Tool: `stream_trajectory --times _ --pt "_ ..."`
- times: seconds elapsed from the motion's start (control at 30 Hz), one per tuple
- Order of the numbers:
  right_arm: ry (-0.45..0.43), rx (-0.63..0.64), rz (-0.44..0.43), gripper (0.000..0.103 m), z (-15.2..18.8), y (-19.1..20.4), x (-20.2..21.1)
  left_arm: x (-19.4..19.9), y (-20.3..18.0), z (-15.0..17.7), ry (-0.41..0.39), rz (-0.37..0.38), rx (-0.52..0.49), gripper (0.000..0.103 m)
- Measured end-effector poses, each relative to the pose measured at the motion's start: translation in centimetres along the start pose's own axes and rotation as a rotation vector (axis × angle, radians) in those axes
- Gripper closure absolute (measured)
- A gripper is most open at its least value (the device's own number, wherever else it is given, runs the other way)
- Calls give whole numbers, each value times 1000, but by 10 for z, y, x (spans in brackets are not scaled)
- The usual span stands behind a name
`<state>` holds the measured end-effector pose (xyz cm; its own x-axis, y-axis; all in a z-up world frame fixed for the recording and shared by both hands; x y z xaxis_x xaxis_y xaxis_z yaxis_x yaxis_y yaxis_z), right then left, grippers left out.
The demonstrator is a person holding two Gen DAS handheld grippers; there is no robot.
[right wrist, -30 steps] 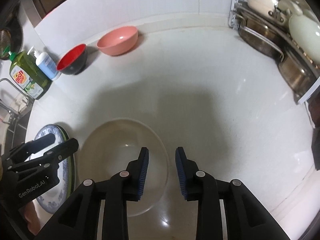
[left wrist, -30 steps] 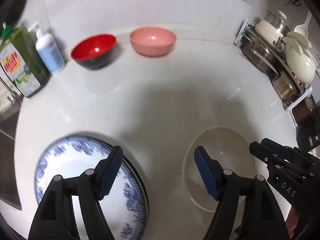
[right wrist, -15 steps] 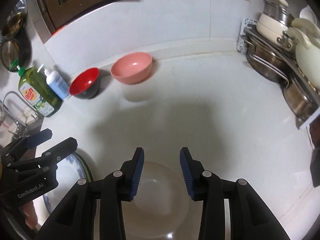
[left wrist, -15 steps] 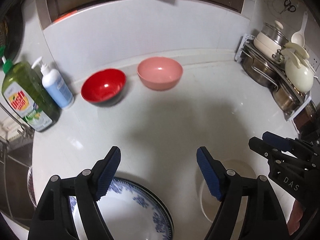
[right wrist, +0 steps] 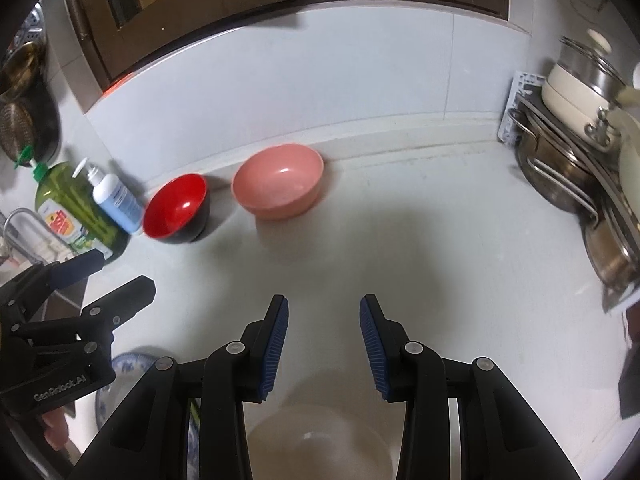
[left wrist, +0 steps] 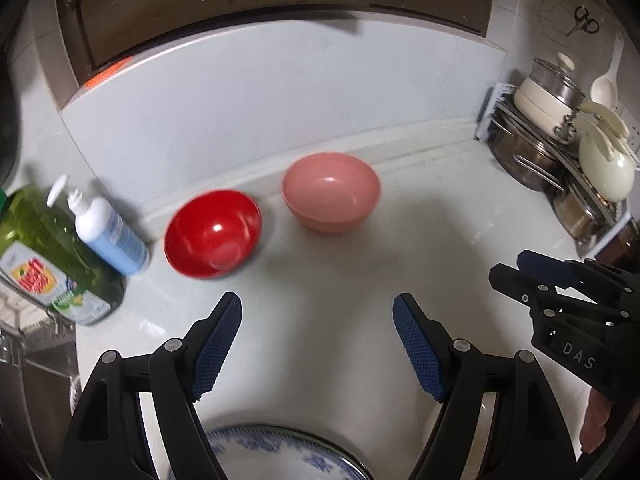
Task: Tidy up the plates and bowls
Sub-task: 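Move both grippers to the rim of the pink bowl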
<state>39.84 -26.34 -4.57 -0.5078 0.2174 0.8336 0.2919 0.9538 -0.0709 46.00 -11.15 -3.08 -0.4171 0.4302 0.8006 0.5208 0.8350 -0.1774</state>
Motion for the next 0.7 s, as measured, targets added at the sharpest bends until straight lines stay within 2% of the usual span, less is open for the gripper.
stream_trajectory --times 0.47,0.7 --pt "31 -11 -46 64 -55 17 -48 -35 32 -57 -1 3 -30 25" --pt "20 -17 -42 64 -85 28 -64 -61 48 -79 34 32 -18 25"
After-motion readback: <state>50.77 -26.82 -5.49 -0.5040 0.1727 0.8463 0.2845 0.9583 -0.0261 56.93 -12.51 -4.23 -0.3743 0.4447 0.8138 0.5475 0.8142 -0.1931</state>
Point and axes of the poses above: each gripper's, at about its wrist camera, not at the fingertips, and x roughly against the way its jaws point, y to its left, z to its underside, the point moved 4 cm from there along -x, roughly the way its jaws point, and after that the axes turned 14 degrees about z, right-handed, at the moved point
